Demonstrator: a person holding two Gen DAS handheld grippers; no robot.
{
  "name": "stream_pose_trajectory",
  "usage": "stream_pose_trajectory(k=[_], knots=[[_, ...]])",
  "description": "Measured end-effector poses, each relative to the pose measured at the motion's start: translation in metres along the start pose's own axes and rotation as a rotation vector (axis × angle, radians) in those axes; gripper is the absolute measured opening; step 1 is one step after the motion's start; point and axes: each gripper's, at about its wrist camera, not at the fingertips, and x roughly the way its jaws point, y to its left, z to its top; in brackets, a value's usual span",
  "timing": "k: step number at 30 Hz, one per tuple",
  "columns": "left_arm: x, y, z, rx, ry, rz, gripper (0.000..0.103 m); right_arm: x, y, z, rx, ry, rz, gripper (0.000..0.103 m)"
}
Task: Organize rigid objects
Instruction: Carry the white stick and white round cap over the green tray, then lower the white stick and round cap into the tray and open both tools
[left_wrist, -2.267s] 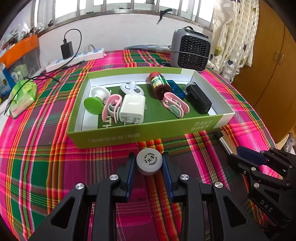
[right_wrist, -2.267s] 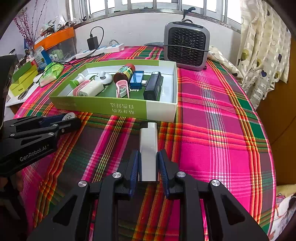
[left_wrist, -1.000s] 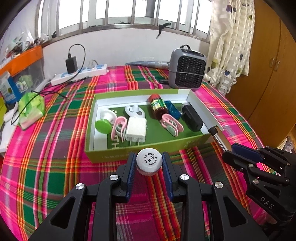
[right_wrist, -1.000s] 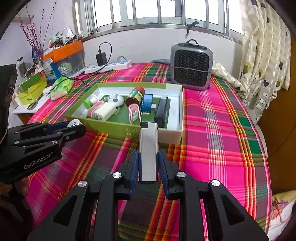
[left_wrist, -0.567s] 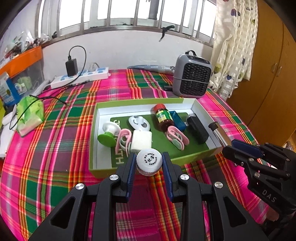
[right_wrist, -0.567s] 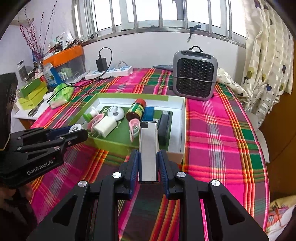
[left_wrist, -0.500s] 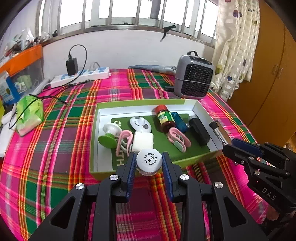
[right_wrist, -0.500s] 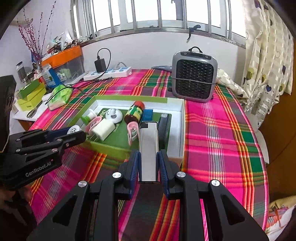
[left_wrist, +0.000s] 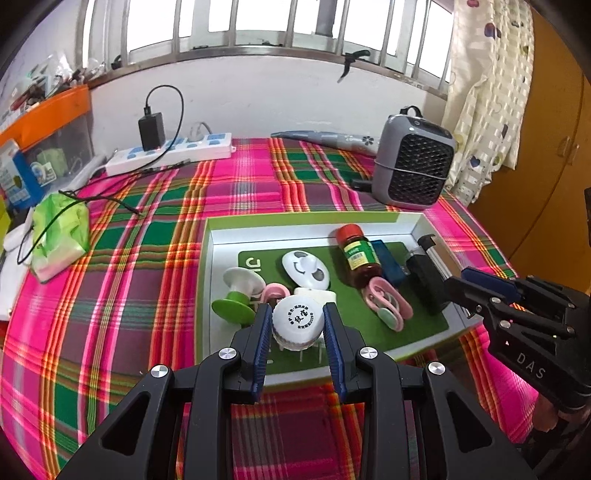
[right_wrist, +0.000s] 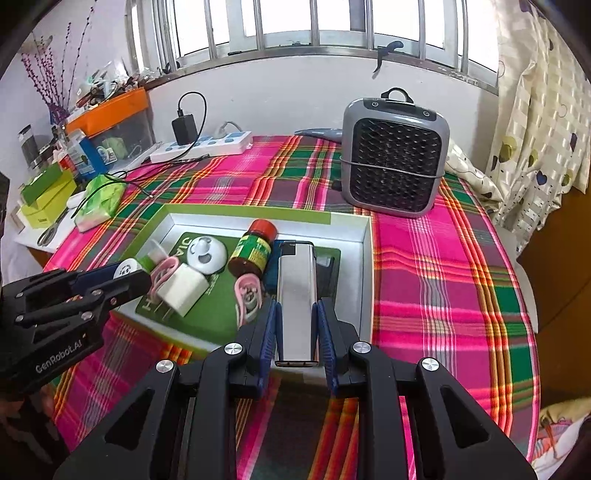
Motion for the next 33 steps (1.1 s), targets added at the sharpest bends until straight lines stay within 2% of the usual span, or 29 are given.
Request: stream_pose_trajectory(k=[14,33], knots=[[0.023,0.005,0.003,-0.007,0.031,0.017,0.027,0.032,0.001,0.012,0.006,0.034,0.006,0.024],[0.028,0.01,0.003,-0.015,0.041,0.016,0.027,0.046,0.01,0.016,-0.013,0.051,0.021,0.024]])
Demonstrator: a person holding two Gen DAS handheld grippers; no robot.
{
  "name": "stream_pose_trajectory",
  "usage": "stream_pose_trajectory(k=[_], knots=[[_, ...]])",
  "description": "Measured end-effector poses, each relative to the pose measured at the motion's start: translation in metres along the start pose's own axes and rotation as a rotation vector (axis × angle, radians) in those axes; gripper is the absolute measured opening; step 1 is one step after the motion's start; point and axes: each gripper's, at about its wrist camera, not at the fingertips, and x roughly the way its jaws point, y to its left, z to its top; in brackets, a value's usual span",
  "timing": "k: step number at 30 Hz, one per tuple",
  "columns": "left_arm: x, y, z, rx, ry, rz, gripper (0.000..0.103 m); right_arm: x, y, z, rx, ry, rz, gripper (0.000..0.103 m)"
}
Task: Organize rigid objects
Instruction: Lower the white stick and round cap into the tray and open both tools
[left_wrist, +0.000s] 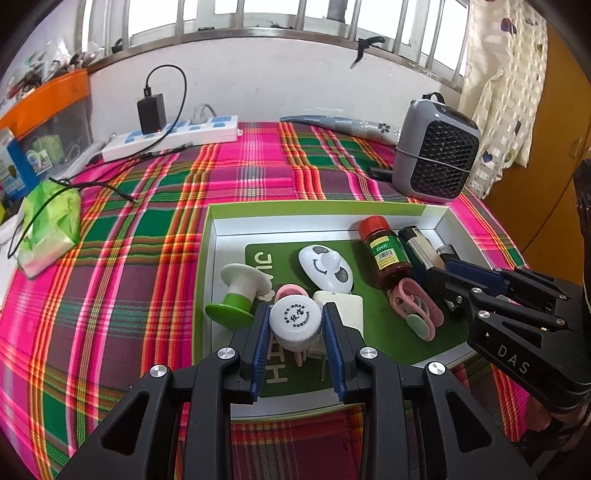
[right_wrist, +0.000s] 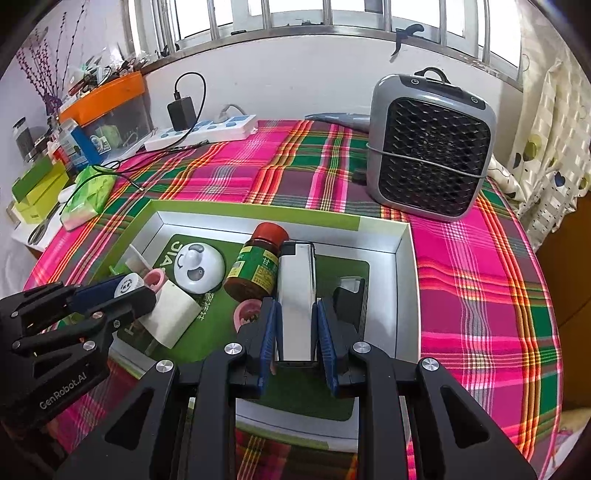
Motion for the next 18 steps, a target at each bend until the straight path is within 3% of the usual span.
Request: stream_pose_trajectory(k=[18], knots=[[-0.0002,-0.0019,-0.0003,0.01,0.002,0.01,0.031,0.0041,0.0003,0.0002,-0.001,0.006,-0.003,0.024]])
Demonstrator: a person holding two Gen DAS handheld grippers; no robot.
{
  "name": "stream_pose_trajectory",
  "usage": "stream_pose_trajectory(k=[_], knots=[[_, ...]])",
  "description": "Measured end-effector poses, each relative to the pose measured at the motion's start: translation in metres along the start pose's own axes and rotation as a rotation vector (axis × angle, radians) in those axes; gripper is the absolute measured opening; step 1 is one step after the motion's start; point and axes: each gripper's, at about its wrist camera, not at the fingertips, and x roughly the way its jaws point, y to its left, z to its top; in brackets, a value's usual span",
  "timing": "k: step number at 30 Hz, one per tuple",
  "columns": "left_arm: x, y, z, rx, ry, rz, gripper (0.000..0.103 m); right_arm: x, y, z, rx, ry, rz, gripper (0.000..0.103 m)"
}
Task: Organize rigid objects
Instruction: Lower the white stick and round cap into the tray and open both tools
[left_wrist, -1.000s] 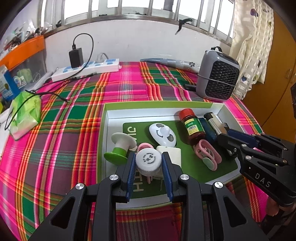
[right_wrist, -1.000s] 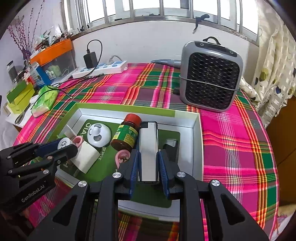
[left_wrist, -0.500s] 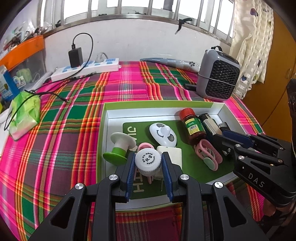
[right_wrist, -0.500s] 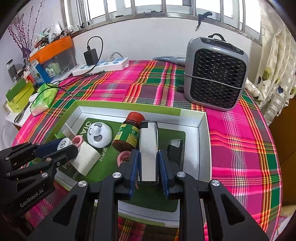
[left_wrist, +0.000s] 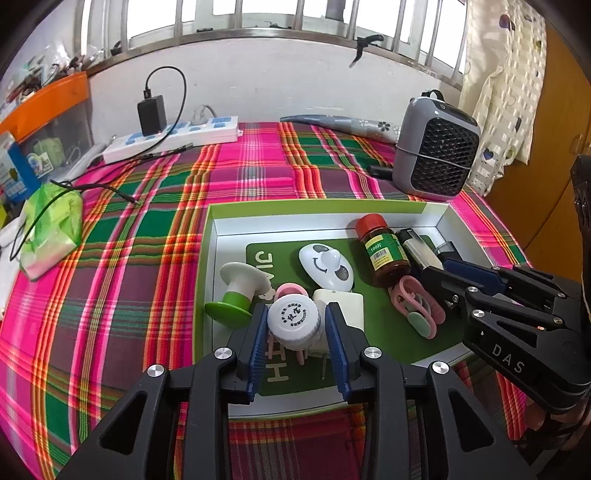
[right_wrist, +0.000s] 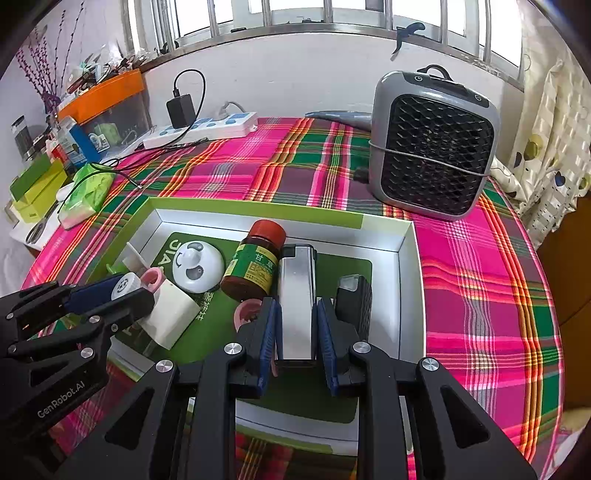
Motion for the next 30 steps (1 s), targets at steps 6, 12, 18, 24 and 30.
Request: stream_pose_trajectory(k=[6,12,18,24,30], knots=[[0.001,0.0,0.0,0.001,0.001,-0.003,0.033,0.0,-0.001,0.0,0.005,-0.004,0.003,0.025],[0.0,0.0,0.0,0.002,0.002,-0.001,0.035,0.0,-0.001,0.0,0.005,-0.008,0.004,0.025],[0.0,-0.001,-0.001,-0.004,0.004,0.004,0.037,-0.002,-0.001,0.001,0.01,-0.015,0.01,0.027],[-0.007,-0.001,-0.003,-0.014,-0.005,0.014,0.038,-0.007,0.0,0.0,0.013,-0.027,0.009,0.032],[-0.019,-0.001,-0.007,-0.03,-0.007,0.03,0.038,-0.015,0.002,-0.004,0.019,-0.037,0.006,0.032]])
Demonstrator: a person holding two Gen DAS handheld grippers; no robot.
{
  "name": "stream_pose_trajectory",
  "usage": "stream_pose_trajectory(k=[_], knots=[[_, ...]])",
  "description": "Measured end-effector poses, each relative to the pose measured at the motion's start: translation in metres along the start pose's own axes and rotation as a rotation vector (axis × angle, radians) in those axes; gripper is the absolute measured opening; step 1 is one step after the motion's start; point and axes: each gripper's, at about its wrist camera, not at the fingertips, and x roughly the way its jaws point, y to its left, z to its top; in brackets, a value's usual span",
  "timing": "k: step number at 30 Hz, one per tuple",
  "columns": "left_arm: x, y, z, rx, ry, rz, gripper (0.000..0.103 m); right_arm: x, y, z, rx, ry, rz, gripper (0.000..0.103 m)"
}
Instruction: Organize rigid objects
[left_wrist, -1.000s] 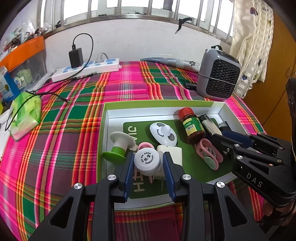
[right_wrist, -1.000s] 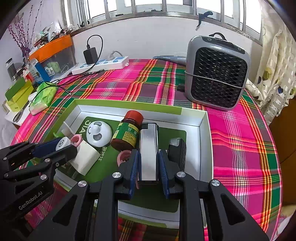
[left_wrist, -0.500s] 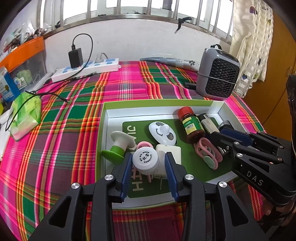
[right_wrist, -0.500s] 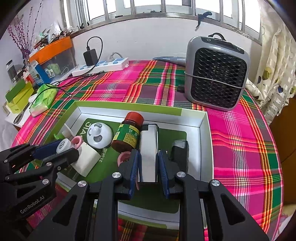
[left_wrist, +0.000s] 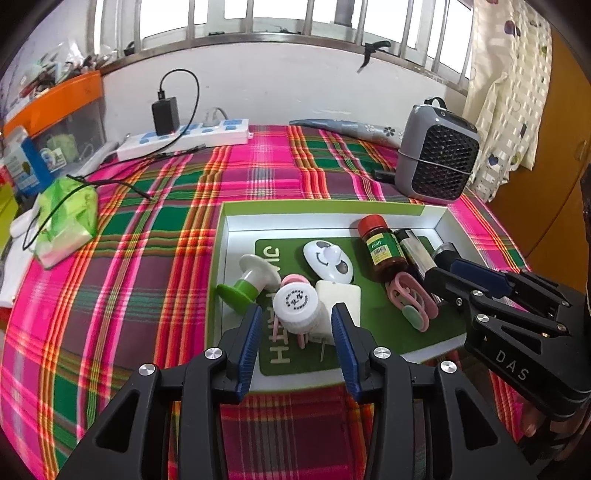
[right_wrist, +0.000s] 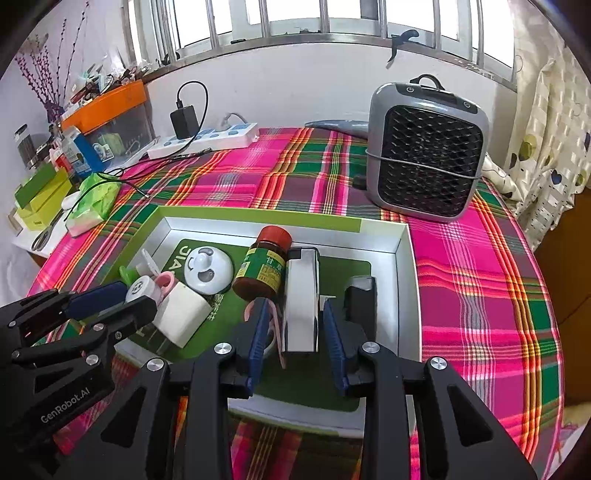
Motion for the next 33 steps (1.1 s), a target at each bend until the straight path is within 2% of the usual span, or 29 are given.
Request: stream_pose_trajectory(k=[6,10,14,17,22,33], knots=[[-0.016,-0.002,-0.009,-0.004,-0.013,0.013,0.039,-0.013,0.004,-0.008,0.01,-0.013,-0.003,0.033],[-0.026,-0.005,-0.021,-0.001,-0.007,0.021,0.039,-0.024,0.007,-0.015,0.012,-0.024,-0.01,0.046],[-0.037,-0.004,-0.031,-0.009,-0.009,0.021,0.039,-0.036,0.012,-0.027,0.003,-0.03,-0.022,0.046],[-0.045,-0.007,-0.038,0.005,-0.031,0.057,0.039,-0.042,0.014,-0.035,0.01,-0.031,-0.024,0.046],[-0.052,-0.005,-0.051,0.001,-0.023,0.052,0.039,-0.047,0.018,-0.051,0.008,-0.019,-0.037,0.046],[-0.042,-0.006,-0.093,0.009,0.065,0.08,0.039,-0.047,0.014,-0.083,0.036,0.04,-0.096,0.047]])
